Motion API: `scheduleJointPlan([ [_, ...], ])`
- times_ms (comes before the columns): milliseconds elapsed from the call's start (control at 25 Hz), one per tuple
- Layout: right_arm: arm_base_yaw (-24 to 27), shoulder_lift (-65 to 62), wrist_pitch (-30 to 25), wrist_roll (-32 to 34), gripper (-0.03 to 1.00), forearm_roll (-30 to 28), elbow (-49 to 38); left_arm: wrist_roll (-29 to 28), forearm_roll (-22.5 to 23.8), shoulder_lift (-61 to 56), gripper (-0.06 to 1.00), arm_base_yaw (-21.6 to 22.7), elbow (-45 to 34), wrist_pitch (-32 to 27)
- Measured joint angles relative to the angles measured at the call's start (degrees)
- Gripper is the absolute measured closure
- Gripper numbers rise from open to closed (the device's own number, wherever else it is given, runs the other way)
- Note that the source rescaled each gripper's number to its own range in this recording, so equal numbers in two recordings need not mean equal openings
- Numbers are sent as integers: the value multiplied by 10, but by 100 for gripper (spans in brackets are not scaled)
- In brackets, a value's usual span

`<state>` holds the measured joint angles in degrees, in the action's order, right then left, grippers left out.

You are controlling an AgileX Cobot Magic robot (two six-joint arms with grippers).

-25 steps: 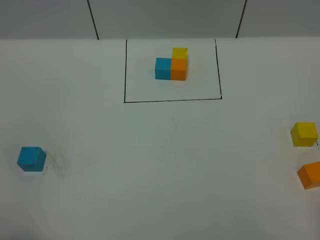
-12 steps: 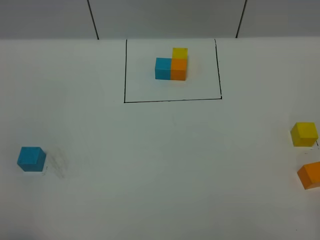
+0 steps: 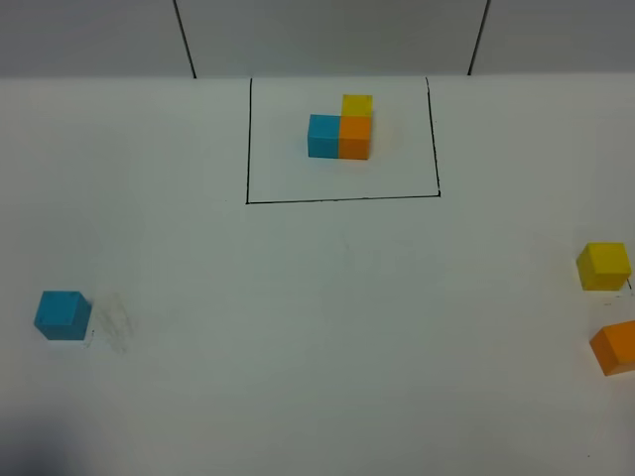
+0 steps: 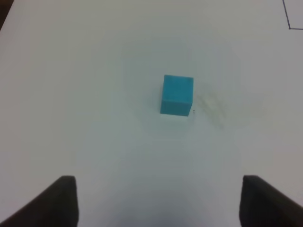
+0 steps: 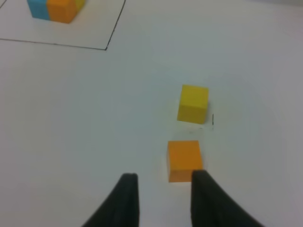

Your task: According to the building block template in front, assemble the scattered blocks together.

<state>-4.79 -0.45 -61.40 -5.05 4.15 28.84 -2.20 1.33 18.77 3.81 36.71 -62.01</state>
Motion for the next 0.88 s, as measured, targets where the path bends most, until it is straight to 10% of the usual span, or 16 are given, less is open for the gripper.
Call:
scheduleJointPlan([
  [240,0,0,0,0,97,0,0,0,-13,226,0,0,97,-4],
  [880,0,0,0,0,97,0,0,57,-81,602,12,0,155,114],
])
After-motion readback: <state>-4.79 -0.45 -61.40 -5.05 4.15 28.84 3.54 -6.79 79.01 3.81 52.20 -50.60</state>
